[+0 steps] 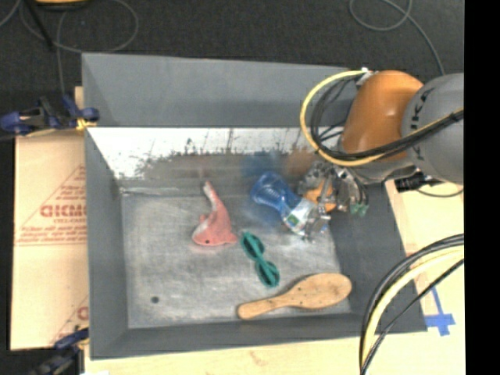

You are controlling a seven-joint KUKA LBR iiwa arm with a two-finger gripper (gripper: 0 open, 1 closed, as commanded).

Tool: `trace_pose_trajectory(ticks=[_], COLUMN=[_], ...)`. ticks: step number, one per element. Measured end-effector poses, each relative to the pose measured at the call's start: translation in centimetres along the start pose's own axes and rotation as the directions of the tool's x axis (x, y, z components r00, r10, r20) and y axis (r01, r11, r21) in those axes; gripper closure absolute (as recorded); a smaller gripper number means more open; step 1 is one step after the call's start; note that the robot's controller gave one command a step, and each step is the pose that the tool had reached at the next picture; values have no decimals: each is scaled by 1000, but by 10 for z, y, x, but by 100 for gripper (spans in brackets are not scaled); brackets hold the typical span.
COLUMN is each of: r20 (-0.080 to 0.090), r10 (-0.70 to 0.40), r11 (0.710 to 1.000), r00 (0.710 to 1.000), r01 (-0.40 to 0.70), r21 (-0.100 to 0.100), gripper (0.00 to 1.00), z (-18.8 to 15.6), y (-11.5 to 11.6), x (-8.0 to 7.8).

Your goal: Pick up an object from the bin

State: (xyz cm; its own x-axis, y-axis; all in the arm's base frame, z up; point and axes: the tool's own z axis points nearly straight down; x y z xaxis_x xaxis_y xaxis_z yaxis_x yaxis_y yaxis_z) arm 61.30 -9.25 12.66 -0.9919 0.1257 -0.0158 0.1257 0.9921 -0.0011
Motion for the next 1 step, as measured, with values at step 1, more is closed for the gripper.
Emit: trace_pose_trajectory(ticks=[1], r20=[-13], r10=[-187], r11=[982], r00=[982], r01=[187], r21=[-3], gripper=[100], z=[46], y=[0], x=[-33])
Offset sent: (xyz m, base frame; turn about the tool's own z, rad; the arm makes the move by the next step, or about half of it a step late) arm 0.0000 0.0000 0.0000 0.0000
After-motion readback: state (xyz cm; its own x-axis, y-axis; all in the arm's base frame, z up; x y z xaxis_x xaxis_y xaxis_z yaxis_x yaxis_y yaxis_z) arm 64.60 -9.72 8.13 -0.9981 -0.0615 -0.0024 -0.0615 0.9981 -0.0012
